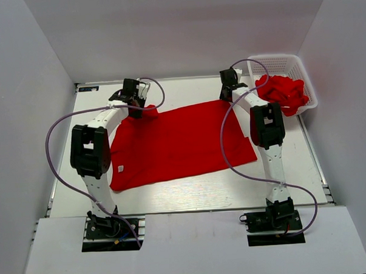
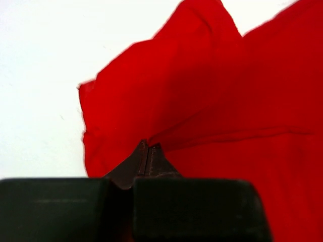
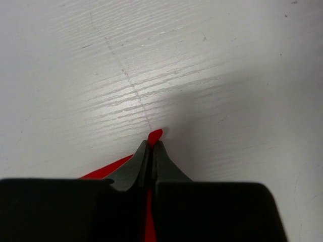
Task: Fold and stack the t-shirts
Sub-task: Grap the side of the flattened tshirt furthest away from the robot with both arms, then fold the other side of the tshirt into a rectangle
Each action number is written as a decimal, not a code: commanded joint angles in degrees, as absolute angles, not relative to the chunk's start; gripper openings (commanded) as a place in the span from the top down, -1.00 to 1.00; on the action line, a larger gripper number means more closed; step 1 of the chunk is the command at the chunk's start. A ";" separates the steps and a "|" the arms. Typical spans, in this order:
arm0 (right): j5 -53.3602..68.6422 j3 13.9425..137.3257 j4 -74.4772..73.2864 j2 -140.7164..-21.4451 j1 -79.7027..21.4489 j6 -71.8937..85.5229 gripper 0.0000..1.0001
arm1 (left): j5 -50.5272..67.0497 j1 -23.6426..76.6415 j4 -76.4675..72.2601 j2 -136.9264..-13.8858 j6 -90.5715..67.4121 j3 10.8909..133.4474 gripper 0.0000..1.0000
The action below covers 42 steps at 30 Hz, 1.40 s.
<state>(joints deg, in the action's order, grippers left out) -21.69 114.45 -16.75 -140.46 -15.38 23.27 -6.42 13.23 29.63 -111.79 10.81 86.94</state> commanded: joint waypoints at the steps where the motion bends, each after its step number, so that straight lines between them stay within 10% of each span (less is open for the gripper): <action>1: -20.31 112.24 -17.49 -138.08 -15.56 21.19 1.00 | -2.91 13.10 34.97 -105.91 3.61 87.45 1.00; 42: -12.83 83.15 -5.71 -111.27 -15.91 7.29 1.00 | 1.93 13.71 50.71 -76.20 -11.51 65.48 1.00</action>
<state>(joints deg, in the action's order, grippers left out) -12.38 84.23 -7.88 -114.19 -15.99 8.32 0.19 13.47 49.04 -80.27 -10.48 65.60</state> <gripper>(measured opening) 0.028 0.029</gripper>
